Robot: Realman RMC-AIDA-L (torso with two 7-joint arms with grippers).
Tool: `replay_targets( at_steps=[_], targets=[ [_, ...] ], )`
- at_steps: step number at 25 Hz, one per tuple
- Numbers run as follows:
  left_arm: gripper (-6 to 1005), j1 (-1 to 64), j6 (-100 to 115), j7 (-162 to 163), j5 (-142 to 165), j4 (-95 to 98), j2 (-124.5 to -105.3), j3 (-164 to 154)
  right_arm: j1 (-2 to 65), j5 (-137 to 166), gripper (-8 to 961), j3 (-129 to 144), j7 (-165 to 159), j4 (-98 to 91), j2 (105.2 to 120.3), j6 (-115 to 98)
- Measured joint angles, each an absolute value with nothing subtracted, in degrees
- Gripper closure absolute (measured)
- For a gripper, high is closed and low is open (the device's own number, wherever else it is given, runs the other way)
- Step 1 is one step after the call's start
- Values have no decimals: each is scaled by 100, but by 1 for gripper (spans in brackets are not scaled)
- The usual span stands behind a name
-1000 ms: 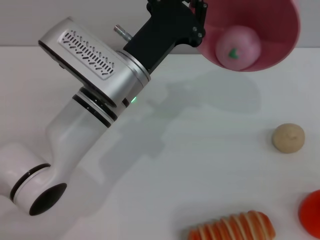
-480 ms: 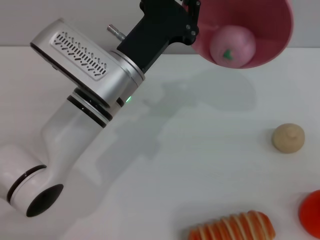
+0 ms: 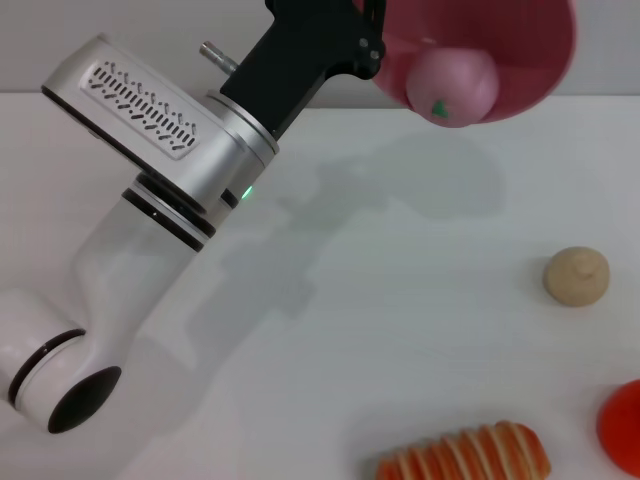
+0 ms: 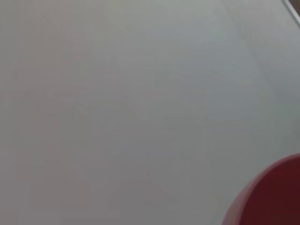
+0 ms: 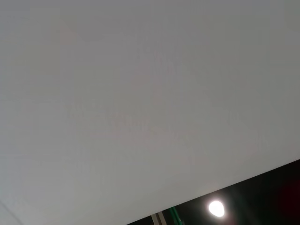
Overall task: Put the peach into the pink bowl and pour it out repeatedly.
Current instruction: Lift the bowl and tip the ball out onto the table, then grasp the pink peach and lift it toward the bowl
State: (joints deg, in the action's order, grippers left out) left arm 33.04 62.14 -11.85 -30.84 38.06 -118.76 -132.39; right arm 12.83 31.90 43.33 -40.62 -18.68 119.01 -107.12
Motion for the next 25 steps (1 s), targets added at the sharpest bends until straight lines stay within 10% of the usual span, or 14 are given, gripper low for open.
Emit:
replay_targets(
  at_steps=[25],
  targets=[
    [952,4491,1586,-253,-3035,3854,-11821,-11770,1441,3191,412,4616,-4080,-1694,11871,-10794]
  ],
)
